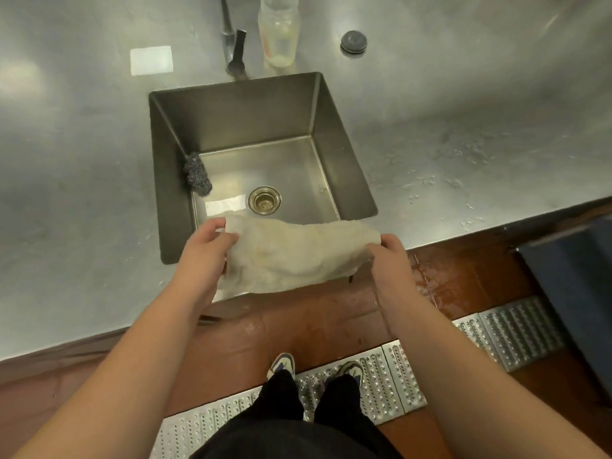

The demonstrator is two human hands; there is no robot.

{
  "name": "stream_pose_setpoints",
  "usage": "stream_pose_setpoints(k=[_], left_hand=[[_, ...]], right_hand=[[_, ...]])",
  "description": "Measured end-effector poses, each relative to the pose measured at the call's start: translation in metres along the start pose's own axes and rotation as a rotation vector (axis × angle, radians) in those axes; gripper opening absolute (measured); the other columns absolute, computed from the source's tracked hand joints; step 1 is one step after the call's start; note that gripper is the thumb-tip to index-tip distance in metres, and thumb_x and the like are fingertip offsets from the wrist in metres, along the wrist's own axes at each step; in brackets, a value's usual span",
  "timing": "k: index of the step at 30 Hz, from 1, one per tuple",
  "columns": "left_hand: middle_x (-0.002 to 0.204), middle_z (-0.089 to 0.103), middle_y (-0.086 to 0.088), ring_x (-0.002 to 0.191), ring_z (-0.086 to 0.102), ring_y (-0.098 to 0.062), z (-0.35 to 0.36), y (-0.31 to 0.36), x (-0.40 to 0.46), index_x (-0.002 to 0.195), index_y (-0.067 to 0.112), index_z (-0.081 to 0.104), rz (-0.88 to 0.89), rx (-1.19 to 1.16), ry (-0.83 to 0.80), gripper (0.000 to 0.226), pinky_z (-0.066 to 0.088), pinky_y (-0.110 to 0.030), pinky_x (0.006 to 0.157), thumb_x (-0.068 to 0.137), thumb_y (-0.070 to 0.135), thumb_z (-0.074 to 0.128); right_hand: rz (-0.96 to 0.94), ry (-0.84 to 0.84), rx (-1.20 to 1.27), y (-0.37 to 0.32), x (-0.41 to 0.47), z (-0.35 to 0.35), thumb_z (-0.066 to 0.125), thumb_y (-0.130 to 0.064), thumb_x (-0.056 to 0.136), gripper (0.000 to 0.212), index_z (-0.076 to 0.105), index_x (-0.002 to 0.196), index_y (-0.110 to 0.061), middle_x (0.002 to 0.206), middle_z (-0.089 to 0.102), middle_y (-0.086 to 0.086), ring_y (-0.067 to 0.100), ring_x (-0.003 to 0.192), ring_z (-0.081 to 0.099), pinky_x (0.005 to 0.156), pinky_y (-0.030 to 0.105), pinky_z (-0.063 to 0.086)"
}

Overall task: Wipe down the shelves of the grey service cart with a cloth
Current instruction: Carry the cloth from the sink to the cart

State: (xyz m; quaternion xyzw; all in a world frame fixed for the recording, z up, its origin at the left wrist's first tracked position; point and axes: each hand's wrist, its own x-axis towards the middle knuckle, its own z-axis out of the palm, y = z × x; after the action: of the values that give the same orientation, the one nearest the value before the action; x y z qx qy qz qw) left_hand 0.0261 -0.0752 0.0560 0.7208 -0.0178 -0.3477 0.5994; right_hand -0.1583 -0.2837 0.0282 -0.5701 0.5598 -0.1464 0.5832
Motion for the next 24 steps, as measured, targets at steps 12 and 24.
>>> stream_pose_setpoints(k=[12,24], left_hand=[[0.094,0.07,-0.008,0.087,0.064,-0.024,0.174,0.088,-0.038,0.096,0.022,0.07,0.25,0.128,-0.444,0.015,0.049,-0.042,0.077,0.089,0.018,0.057],[0.094,0.069,-0.003,0.088,0.063,-0.017,0.465,0.088,-0.122,0.088,0.019,0.069,0.455,0.301,-0.656,0.01,0.051,-0.042,0.088,0.09,0.024,0.061]], right_hand=[[-0.194,0.431,0.305,-0.018,-0.061,-0.202,0.051,-0.004,0.092,0.016,0.059,0.105,-0.01,0.106,0.06,0.011,0.03,0.102,0.061,0.093,0.053,0.052],[-0.226,0.827,0.331,0.041,-0.078,-0.453,0.057,-0.023,0.097,0.012,0.061,0.107,-0.028,0.113,0.061,-0.002,0.019,0.107,0.06,0.092,0.045,0.055]])
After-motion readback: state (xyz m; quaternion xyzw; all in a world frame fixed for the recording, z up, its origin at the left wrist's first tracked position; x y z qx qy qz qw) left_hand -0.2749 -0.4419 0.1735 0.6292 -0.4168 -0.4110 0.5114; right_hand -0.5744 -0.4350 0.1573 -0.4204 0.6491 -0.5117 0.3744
